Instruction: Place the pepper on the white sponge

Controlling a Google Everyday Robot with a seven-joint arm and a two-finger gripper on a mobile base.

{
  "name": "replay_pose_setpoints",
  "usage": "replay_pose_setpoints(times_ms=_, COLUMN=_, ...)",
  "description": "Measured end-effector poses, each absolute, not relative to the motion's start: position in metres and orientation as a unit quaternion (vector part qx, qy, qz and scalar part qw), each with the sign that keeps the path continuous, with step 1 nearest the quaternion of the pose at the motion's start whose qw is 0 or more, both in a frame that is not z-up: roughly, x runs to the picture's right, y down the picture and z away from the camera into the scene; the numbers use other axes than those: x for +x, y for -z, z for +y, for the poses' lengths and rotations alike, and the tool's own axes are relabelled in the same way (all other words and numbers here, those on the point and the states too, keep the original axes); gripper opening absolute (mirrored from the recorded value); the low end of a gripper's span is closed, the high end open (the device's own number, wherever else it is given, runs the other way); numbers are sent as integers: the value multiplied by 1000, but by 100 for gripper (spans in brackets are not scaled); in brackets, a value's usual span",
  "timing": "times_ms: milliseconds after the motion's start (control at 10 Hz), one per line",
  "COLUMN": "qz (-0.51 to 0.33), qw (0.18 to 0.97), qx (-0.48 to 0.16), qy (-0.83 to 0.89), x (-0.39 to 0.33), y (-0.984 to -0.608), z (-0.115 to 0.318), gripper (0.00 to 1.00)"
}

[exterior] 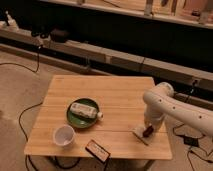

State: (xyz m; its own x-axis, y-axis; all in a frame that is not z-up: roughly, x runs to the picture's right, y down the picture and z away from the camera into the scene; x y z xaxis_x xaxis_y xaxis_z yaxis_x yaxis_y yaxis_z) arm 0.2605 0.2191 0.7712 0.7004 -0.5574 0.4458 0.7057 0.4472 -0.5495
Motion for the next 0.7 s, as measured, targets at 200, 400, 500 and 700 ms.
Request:
replay_pose_setpoints(times_ms=200, qz=-99, qw=844, qx=-369, qy=376, x=255, y=-775, z=220, gripper=30)
replay_pose_setpoints(times_ms=400, qz=-96, qw=845, qx=-368, qy=375, x=251, y=-777, z=218, gripper=41)
replay_pose_setpoints(times_ms=500, qz=-92, qw=847, qx=-367, qy=373, x=249, y=-778, z=216, gripper=54)
replay_pose_setpoints(times_ms=700, qz=-87, qw=849, qx=-364, qy=372, x=247, y=-777, z=211, gripper=71)
